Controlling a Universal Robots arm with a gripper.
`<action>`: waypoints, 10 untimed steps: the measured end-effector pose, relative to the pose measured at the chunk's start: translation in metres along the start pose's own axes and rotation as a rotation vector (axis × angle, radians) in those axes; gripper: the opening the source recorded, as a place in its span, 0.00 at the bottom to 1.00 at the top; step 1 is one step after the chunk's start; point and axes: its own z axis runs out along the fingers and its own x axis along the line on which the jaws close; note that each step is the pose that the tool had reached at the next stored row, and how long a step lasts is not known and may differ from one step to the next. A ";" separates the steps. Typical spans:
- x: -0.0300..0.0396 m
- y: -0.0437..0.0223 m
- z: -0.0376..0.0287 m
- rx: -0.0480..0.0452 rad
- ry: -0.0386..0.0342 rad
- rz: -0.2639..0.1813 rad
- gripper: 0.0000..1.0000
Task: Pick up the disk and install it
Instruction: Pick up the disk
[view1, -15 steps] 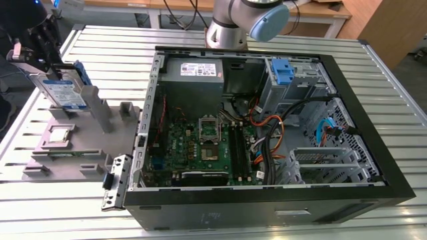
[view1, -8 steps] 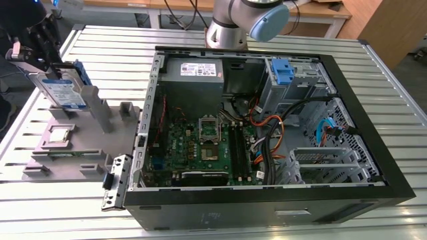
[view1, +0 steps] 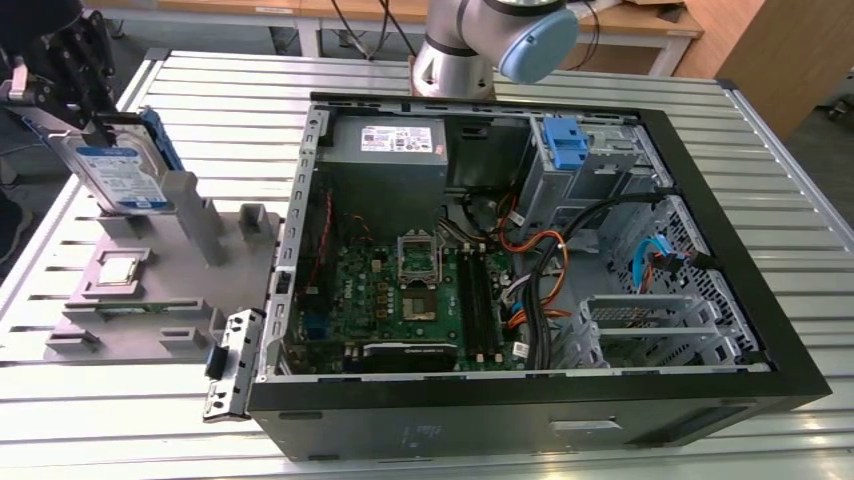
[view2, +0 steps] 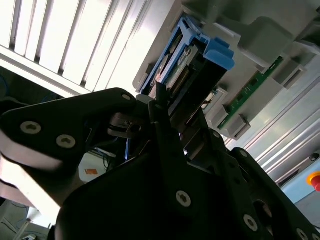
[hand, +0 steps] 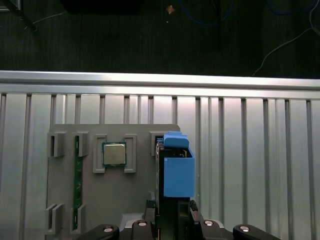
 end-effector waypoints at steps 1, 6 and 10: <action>0.0000 0.0000 -0.0010 0.0000 0.0006 0.000 0.35; -0.0001 0.0000 -0.0011 0.0001 0.0021 0.000 0.35; -0.0001 0.0000 -0.0012 0.0001 0.0022 0.000 0.35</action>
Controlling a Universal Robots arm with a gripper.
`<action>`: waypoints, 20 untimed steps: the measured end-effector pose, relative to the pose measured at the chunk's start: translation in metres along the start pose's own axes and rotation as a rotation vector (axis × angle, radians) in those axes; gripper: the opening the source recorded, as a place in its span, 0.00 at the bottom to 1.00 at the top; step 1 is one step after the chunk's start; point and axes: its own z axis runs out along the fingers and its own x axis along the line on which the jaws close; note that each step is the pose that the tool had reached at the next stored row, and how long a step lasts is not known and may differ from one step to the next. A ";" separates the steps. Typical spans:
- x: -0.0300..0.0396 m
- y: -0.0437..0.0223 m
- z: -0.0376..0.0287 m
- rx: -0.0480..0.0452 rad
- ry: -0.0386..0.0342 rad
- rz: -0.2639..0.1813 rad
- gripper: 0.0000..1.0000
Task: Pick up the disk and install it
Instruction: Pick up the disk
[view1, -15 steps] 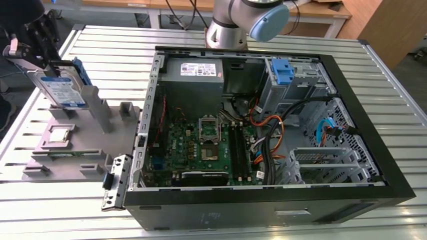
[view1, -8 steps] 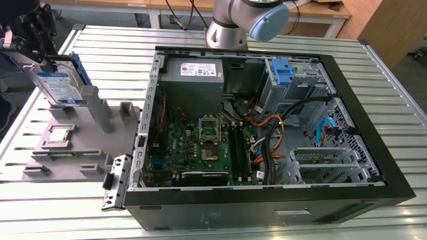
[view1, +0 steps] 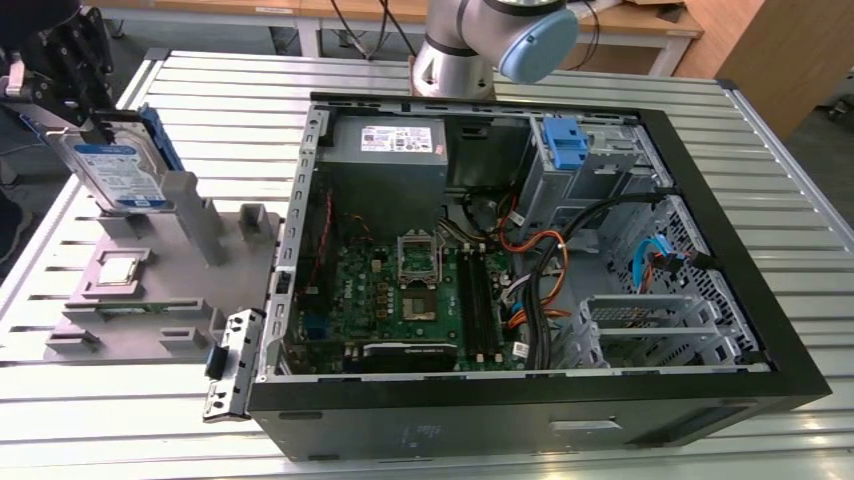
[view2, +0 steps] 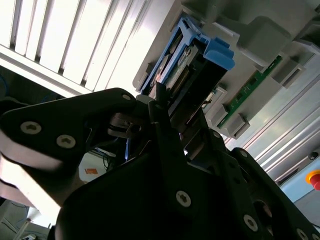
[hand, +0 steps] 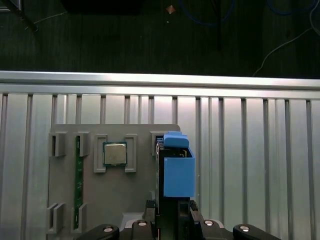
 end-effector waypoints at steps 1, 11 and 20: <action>-0.0001 0.0000 -0.0007 -0.0002 0.0001 0.000 0.35; -0.0007 0.0005 -0.0109 0.0002 -0.0001 0.000 0.35; -0.0008 0.0005 -0.0116 0.0000 0.0000 0.000 0.35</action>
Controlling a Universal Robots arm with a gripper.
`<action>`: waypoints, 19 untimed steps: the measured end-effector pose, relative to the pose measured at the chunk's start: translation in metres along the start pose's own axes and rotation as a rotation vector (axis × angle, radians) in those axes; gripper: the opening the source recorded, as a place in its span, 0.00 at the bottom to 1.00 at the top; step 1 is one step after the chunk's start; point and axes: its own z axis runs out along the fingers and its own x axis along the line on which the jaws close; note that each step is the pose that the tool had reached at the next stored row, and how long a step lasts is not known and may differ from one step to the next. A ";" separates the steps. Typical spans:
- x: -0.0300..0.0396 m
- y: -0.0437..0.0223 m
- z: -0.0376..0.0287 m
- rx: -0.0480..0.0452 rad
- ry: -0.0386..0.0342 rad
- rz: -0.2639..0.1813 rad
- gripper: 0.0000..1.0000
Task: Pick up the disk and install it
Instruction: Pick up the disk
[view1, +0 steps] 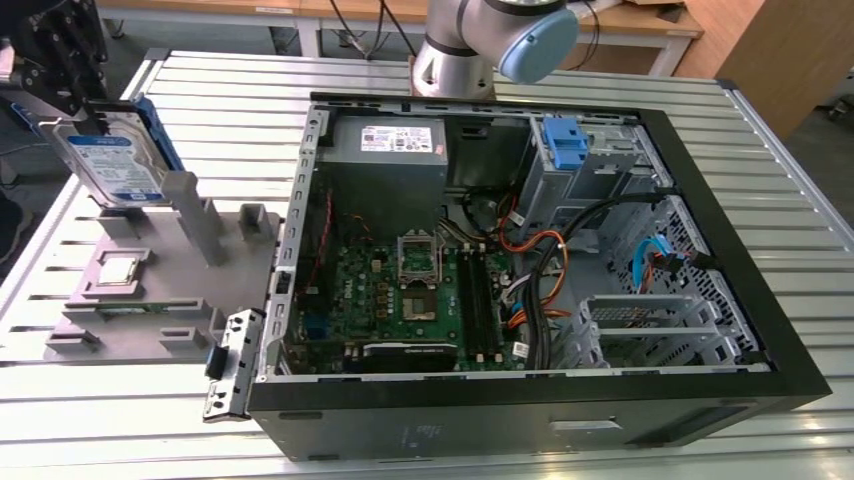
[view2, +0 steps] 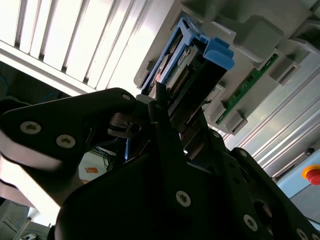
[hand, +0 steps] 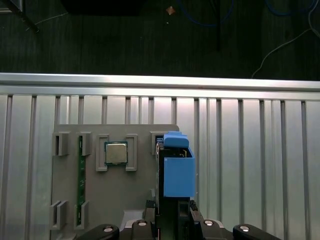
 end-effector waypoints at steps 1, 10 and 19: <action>0.0000 0.0000 -0.0001 0.0000 0.0000 0.000 0.35; -0.0011 0.0008 -0.0176 0.0000 0.0000 0.000 0.35; -0.0030 0.0021 -0.0470 0.0001 0.0000 0.000 0.35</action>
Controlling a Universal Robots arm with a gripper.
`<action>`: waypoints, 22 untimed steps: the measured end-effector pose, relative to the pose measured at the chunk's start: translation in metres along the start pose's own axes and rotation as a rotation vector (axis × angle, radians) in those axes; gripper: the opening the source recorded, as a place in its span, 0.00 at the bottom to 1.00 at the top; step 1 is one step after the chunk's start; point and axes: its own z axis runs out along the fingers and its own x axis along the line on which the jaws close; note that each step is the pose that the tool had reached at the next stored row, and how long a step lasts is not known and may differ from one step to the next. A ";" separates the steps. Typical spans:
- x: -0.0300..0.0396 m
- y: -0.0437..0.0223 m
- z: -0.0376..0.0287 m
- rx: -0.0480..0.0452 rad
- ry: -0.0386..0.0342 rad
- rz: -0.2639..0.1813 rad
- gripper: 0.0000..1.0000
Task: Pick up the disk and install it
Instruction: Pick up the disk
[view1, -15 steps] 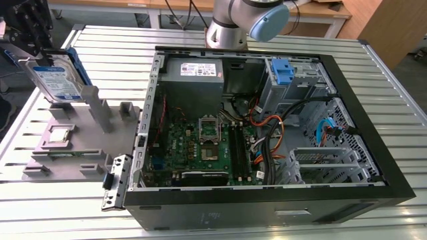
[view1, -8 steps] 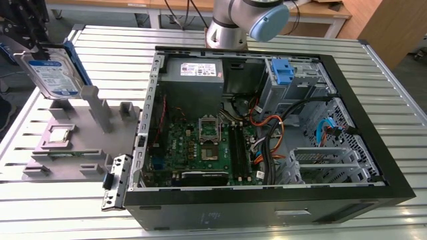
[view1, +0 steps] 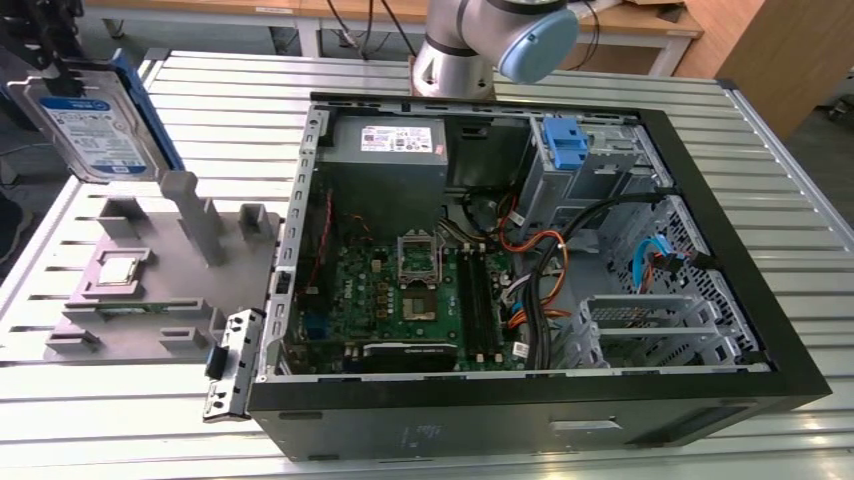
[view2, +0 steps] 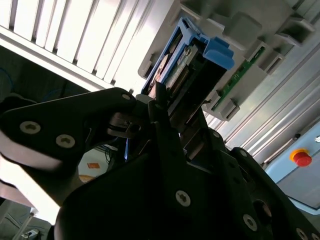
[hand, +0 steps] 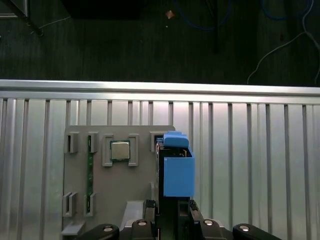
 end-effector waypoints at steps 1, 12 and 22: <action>-0.0002 0.0001 -0.0029 0.0000 0.0000 0.000 0.35; -0.0021 0.0014 -0.0323 0.0000 0.0000 0.000 0.35; -0.0029 0.0020 -0.0466 0.0000 0.0059 0.000 0.35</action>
